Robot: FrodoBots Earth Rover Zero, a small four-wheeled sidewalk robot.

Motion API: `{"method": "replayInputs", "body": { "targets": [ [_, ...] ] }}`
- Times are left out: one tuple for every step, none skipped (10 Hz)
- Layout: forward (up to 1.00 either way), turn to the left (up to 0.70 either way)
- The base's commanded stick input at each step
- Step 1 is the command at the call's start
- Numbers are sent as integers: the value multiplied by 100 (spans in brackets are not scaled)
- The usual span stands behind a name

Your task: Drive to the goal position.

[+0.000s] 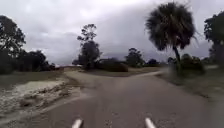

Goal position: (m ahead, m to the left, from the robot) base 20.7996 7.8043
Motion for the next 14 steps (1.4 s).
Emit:
{"method": "replayInputs", "body": {
  "targets": [
    [84, 3],
    [84, 3],
    [84, 3],
    [84, 3],
    [84, 3],
    [84, 3],
    [84, 3],
    [84, 3],
    [84, 3],
    [84, 11],
    [84, 33],
    [84, 33],
    [84, 33],
    [84, 33]
  ]
}}
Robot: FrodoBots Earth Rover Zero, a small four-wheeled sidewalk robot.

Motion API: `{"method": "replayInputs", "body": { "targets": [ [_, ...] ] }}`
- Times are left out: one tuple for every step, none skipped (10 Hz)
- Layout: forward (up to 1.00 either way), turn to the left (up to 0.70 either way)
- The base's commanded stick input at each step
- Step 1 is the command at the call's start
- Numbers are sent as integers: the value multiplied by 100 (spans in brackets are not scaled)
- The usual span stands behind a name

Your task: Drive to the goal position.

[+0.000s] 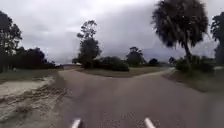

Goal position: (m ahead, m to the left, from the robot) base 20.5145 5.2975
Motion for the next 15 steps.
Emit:
{"method": "replayInputs", "body": {
  "targets": [
    [84, 33],
    [84, 33],
    [84, 31],
    [84, 3],
    [84, 3],
    [84, 3],
    [84, 15],
    [84, 33],
    [84, 33],
    [84, 31],
    [84, 8],
    [84, 3],
    [84, 3],
    [84, 3],
    [84, 3]
  ]
}}
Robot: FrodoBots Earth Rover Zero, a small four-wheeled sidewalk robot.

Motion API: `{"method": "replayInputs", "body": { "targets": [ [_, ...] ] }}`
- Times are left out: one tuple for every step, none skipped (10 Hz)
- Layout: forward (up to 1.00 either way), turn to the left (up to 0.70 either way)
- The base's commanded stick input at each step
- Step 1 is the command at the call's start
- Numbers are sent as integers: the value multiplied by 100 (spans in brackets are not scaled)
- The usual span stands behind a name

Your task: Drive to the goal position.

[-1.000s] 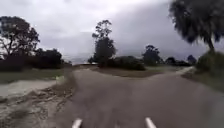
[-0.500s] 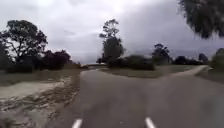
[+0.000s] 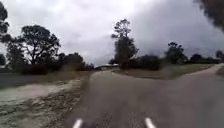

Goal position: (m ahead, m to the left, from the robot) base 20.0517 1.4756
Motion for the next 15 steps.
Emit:
{"method": "replayInputs", "body": {
  "targets": [
    [84, 3],
    [84, 3],
    [84, 3],
    [84, 3],
    [84, 3],
    [84, 3],
    [84, 3],
    [84, 3],
    [84, 3],
    [84, 3],
    [84, 3],
    [84, 3],
    [84, 3],
    [84, 3],
    [84, 3]
  ]
}}
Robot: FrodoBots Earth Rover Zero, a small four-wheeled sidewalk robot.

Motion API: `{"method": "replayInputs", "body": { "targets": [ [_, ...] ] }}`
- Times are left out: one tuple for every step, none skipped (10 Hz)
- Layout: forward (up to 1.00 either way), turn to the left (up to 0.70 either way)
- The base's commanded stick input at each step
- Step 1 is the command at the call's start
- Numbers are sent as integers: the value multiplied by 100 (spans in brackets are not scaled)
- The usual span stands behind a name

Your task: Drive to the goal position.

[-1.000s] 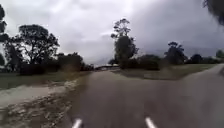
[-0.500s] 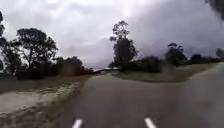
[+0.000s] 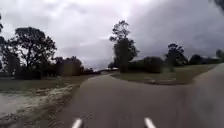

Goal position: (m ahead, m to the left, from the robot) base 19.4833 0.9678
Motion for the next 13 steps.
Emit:
{"method": "replayInputs", "body": {
  "targets": [
    [84, 3],
    [84, 3],
    [84, 3],
    [84, 3],
    [84, 4],
    [84, 18],
    [84, 33],
    [84, 33],
    [84, 12],
    [84, 5],
    [84, 3],
    [84, 3],
    [84, 3]
  ]
}}
